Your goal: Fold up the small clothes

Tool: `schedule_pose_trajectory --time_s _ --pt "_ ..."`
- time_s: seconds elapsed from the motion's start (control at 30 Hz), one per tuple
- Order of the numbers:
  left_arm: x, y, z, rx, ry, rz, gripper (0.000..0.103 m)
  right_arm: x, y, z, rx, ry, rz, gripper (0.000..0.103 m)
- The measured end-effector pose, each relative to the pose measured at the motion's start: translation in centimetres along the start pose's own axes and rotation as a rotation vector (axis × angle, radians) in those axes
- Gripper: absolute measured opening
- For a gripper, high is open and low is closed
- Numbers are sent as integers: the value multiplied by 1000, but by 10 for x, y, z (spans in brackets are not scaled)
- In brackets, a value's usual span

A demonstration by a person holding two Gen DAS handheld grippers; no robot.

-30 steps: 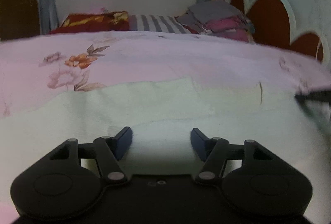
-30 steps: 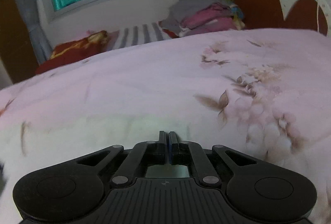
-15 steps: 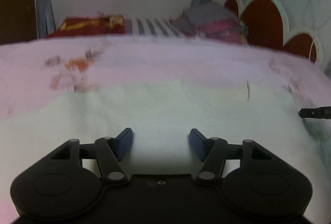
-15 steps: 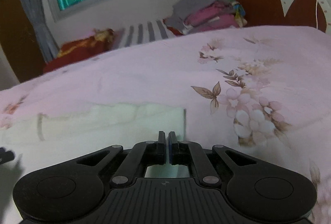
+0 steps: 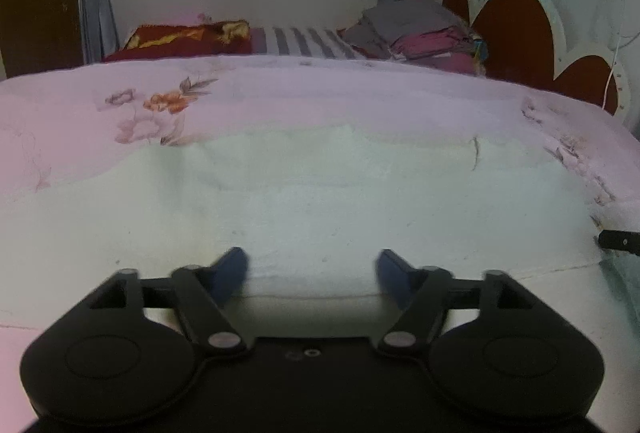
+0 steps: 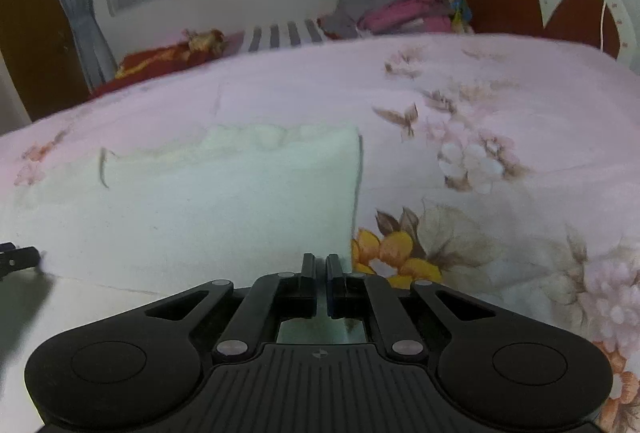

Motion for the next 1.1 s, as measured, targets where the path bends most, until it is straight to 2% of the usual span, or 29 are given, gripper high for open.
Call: schedule_pose_trajectory --time_s 0.03,0.07,0.17,0.3,0.33,0.4,0.43,0.47,0.5,0.53,0.57,0.6,0.63,0.73,0.8,1.0,1.07,1.1 --pt "-3 3 4 4 16 -3 75 0 1 2 9 -5 0 4" --pt "-2 5 4 9 5 3 75 -8 1 8 17 28 21 4" --pt "9 14 3 41 -16 9 78 -6 -3 8 -25 32 23 4" --pt "29 47 16 96 -12 -48 95 12 1 8 -46 7 17 4" --pt "38 59 21 107 -17 -73 96 16 2 12 -54 6 25 5" --pt "57 81 30 133 -33 -104 95 21 3 17 -55 12 52 53" --pt "66 98 36 159 -41 -129 92 24 3 20 -50 2 76 84" --pt "74 116 41 198 -50 -152 89 30 5 21 -43 -29 78 82" --pt "86 138 47 254 -70 -170 78 33 8 23 -39 -36 64 81" --pt "96 163 54 324 -95 -188 60 35 12 25 -41 -32 46 73" --pt "105 181 60 389 -109 -196 52 37 16 26 -43 -31 34 60" --pt "114 207 68 487 -128 -212 48 37 19 26 -42 -32 30 53" --pt "123 231 75 580 -158 -227 48 38 24 26 -39 -35 19 47" --pt "142 278 89 748 -233 -258 48 32 39 25 -25 -21 1 47" --pt "148 303 94 844 -305 -241 48 27 50 25 -15 -2 8 47" --pt "151 351 99 1031 -438 -199 47 21 75 22 -18 6 -8 47" --pt "149 361 96 1064 -452 -187 44 21 79 21 -19 12 -10 47" --pt "149 366 93 1070 -457 -171 40 21 81 21 -16 14 -9 47"
Point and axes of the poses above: each gripper's, at about its wrist camera, not at the fingertips, and x roughly against the way its jaws point, y to its left, z to its underside, the point moved 8 cm from there along -x, roughly the way its jaws point, and after that the axes turned 3 degrees about z, right-handed, at the moved point
